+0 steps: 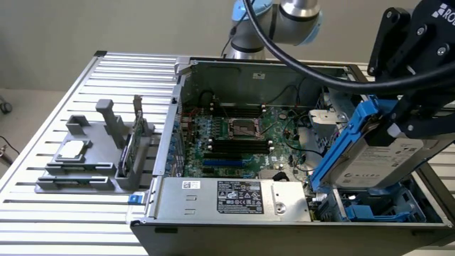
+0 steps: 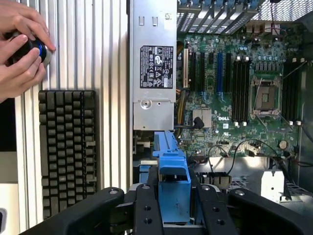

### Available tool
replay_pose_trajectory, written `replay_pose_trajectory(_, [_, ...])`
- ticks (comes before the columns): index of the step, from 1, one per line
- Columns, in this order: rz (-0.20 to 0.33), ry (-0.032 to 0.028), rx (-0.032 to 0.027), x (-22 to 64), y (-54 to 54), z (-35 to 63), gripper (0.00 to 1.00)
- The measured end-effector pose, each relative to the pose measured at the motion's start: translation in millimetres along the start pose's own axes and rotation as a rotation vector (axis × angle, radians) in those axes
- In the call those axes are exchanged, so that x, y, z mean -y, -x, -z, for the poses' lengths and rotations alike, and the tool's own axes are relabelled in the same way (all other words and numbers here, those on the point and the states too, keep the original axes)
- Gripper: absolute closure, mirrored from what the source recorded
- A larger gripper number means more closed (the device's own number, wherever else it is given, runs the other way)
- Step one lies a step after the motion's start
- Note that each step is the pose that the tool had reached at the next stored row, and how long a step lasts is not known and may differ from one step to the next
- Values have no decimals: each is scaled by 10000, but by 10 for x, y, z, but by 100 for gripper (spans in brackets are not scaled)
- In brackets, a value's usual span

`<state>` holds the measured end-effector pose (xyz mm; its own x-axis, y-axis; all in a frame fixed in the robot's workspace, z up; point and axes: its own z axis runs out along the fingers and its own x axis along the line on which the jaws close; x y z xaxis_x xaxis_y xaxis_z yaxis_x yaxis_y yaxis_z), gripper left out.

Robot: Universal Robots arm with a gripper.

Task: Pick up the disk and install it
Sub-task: 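Pick up the disk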

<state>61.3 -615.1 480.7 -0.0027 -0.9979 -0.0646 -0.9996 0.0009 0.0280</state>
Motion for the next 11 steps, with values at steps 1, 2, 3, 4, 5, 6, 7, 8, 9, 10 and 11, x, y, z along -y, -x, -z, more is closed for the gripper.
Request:
replay_pose_trajectory(1, [0, -1, 1, 45, -9, -4, 68])
replay_pose_trajectory(2, [0, -1, 3, 93, -12, -7, 68])
replay_pose_trajectory(3, [0, -2, 1, 139, -14, -10, 68])
replay_pose_trajectory(4, [0, -3, 2, 183, -16, -14, 68])
replay_pose_trajectory(5, [1, -4, 2, 227, -17, -17, 68])
replay_pose_trajectory(6, [1, -4, 1, 271, -18, -21, 68])
replay_pose_trajectory(7, [0, -5, 1, 312, -18, -25, 68])
replay_pose_trajectory(8, [0, -6, 4, 344, -18, -30, 68])
replay_pose_trajectory(9, [1, -5, 4, 360, -18, -38, 68])
replay_pose_trajectory(10, [1, -5, 7, 363, -19, -47, 68])
replay_pose_trajectory(11, [1, -8, 14, 364, -20, -62, 68])
